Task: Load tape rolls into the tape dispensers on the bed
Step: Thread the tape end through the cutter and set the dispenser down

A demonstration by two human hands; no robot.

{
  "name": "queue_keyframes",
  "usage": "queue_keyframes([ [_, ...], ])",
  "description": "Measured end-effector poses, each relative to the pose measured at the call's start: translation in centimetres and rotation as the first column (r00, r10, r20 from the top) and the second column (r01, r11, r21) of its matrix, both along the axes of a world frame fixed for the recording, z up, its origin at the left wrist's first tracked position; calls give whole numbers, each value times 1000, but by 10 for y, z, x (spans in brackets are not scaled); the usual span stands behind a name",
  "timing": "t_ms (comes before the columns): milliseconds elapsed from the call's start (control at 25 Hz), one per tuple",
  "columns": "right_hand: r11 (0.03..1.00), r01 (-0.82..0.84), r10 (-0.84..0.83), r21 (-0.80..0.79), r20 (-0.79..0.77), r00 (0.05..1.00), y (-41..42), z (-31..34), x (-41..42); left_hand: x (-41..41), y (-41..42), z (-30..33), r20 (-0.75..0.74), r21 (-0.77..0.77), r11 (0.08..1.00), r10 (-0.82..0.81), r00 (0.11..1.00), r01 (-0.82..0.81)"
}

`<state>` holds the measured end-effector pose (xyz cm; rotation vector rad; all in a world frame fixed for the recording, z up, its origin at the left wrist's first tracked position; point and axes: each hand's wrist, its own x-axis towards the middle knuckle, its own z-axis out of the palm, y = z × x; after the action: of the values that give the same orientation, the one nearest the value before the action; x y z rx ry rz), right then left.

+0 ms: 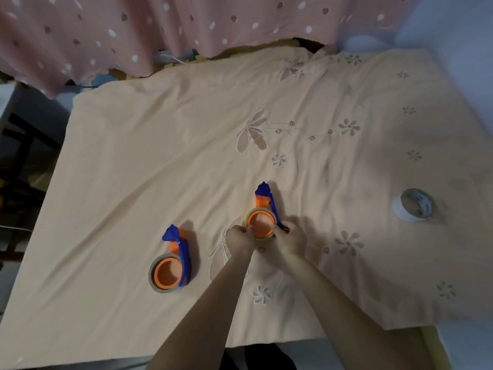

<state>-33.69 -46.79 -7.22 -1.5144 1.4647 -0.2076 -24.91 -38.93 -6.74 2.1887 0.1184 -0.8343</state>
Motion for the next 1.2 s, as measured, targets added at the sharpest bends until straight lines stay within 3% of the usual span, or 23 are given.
queue_keyframes([
  [440, 999, 40, -40, 21, 7, 999, 0, 6, -15, 0, 17, 4, -37, -54, 994, -97, 995, 95],
  [640, 968, 121, -117, -220, 33, 993, 34, 45, 1, 24, 51, 27, 107, -134, 989, -49, 993, 63],
  [720, 962, 38, -17, -269, 79, 997, 57, 60, 21, 39, 70, 34, 146, -149, 989, 9, 989, 13],
  [840, 969, -158, 181, -190, 110, 977, 97, 64, 55, 65, 105, 45, 194, -170, 983, 103, 976, -70],
  [1040, 872, -489, 489, 19, -57, 870, 156, 51, 94, 101, 174, 39, 282, -33, 990, 142, 949, -138],
  [1200, 811, -580, 581, 70, -204, 788, 192, 32, 104, 118, 217, 11, 129, 88, 992, 75, 989, -86],
])
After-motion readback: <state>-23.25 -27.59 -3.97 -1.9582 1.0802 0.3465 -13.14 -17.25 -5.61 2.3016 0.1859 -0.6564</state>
